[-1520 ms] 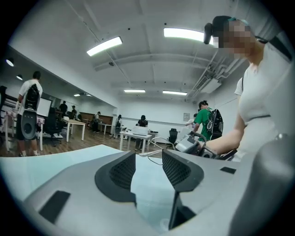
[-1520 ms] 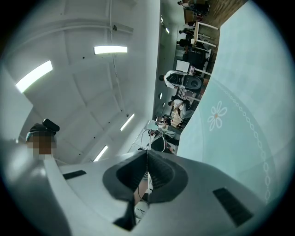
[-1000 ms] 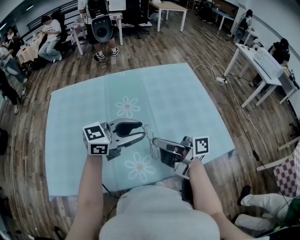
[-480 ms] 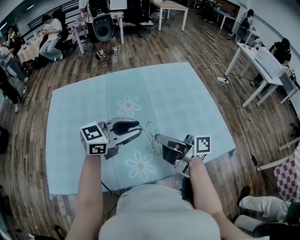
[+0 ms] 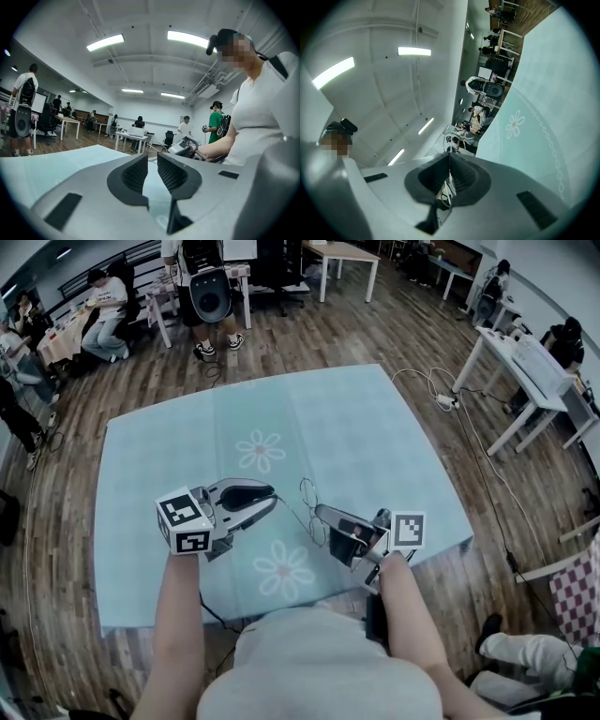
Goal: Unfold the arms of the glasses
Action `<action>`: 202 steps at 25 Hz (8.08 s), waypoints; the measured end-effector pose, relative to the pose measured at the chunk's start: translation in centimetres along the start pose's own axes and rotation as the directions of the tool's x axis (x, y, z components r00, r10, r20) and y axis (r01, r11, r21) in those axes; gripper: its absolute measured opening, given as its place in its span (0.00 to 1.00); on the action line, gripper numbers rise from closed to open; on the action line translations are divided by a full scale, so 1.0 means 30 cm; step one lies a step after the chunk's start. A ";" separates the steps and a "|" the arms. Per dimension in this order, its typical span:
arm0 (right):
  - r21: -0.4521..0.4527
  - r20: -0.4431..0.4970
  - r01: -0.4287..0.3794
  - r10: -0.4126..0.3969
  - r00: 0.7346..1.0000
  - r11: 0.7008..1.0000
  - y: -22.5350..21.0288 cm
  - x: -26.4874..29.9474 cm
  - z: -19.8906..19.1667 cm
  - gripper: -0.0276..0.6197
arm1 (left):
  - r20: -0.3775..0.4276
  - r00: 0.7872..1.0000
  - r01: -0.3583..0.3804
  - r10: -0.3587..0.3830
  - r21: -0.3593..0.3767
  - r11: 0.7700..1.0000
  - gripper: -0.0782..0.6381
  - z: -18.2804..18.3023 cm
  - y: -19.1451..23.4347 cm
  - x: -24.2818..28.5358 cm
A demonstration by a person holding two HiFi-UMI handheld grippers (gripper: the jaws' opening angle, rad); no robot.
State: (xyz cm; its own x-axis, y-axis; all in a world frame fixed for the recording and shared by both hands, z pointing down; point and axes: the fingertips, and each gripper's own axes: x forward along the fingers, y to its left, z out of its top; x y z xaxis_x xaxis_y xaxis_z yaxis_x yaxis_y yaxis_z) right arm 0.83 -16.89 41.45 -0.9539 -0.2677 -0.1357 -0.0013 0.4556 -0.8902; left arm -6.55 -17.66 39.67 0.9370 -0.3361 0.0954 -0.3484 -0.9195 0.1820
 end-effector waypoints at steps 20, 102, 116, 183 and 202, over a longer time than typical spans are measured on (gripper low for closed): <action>-0.003 0.079 0.113 -0.113 0.991 0.994 -0.044 -0.035 0.015 0.06 | 0.010 0.999 -0.038 0.038 -0.005 0.999 0.17 -0.045 -0.077 -0.104; 0.368 0.420 -0.077 -0.092 0.903 0.927 -0.098 -0.076 0.082 0.06 | 0.025 0.960 -0.275 0.280 0.298 0.914 0.27 -0.193 -0.206 0.116; 0.415 0.422 -0.108 -0.086 0.903 0.903 -0.100 -0.069 0.077 0.06 | 0.046 0.950 -0.309 0.309 0.293 0.905 0.21 -0.173 -0.196 0.149; 0.436 0.309 -0.199 0.062 0.949 0.878 -0.076 -0.073 0.010 0.06 | 0.115 0.899 -0.438 0.423 0.302 0.847 0.14 -0.035 -0.020 -0.091; 0.392 0.214 -0.198 0.120 0.969 0.899 -0.038 -0.051 -0.018 0.06 | 0.105 0.901 -0.432 0.420 0.292 0.854 0.14 -0.005 0.023 -0.154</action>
State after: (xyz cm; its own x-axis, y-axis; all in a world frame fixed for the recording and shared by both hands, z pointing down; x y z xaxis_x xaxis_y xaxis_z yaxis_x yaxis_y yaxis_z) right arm 2.14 -16.55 42.90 -0.8608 -0.3864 -0.3313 0.3050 0.1296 -0.9435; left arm -11.12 -16.71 39.49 0.7011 -0.7105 0.0601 -0.6940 -0.6993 -0.1712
